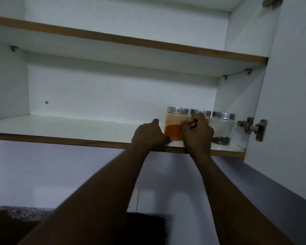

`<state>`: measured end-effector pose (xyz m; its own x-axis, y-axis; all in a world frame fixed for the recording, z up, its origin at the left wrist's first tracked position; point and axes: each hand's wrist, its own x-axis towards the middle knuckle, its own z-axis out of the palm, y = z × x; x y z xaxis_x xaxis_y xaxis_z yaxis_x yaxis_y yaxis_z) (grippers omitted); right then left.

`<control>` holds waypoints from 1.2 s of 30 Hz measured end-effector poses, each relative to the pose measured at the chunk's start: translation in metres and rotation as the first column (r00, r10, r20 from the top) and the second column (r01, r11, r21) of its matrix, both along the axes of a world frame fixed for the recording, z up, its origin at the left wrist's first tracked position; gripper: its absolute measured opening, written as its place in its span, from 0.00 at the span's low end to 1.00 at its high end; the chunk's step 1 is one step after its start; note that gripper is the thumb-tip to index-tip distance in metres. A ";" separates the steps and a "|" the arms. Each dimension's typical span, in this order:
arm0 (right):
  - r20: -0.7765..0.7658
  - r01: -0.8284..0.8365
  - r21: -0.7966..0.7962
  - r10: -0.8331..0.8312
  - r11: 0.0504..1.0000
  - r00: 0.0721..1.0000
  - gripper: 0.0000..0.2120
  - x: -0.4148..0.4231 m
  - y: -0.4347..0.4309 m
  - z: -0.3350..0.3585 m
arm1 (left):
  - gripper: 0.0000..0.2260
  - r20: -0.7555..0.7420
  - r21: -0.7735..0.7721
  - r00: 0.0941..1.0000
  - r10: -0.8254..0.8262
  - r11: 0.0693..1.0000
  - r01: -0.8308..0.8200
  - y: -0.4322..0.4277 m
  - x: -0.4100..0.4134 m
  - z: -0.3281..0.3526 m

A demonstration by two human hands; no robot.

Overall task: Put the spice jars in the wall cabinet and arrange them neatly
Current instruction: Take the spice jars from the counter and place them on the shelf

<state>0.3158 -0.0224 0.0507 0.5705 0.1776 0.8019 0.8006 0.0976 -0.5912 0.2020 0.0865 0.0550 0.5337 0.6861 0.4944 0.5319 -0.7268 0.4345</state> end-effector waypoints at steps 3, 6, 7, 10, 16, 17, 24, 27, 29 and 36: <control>0.001 -0.069 -0.045 0.069 0.997 0.998 0.05 -0.012 -0.006 -0.002 | 0.31 0.002 0.095 1.000 0.024 0.995 -0.024 -0.008 -0.023 -0.006; 0.034 -0.169 -0.081 0.172 0.982 0.985 0.07 -0.043 -0.013 -0.012 | 0.22 0.097 0.121 0.993 -0.059 0.992 0.047 -0.021 -0.061 -0.007; 0.058 -0.188 -0.091 0.193 0.978 0.979 0.08 -0.058 -0.016 -0.020 | 0.18 0.177 0.131 0.978 -0.108 0.988 0.085 -0.024 -0.077 -0.012; 0.128 -0.251 -0.133 0.267 0.959 0.955 0.07 -0.103 -0.022 -0.051 | 0.11 0.370 0.198 0.898 -0.239 0.964 0.175 -0.035 -0.119 -0.042; 0.209 -0.272 -0.346 0.356 0.898 0.911 0.04 -0.175 -0.025 -0.130 | 0.13 0.262 0.153 0.943 -0.203 0.974 0.167 -0.039 -0.198 -0.151; 0.202 -0.274 -0.392 0.373 0.878 0.906 0.05 -0.184 -0.026 -0.146 | 0.13 0.232 0.116 0.953 -0.195 0.978 0.172 -0.041 -0.211 -0.170; -0.094 -0.377 -0.716 0.455 0.587 0.886 0.07 -0.248 -0.040 -0.300 | 0.09 -0.029 -0.280 0.976 -0.216 0.939 0.200 -0.060 -0.300 -0.319; -0.225 -0.399 -0.844 0.438 0.358 0.870 0.10 -0.273 -0.052 -0.362 | 0.11 -0.193 -0.400 0.961 -0.196 0.910 0.105 -0.068 -0.329 -0.378; -0.322 -0.435 -0.871 0.406 0.226 0.855 0.14 -0.291 -0.060 -0.395 | 0.13 -0.288 -0.502 0.932 -0.218 0.863 0.047 -0.074 -0.344 -0.409; -0.477 -0.478 -0.876 0.246 -0.059 0.844 0.33 -0.328 -0.082 -0.463 | 0.37 -0.608 -0.478 0.776 -0.167 0.858 -0.190 -0.100 -0.373 -0.475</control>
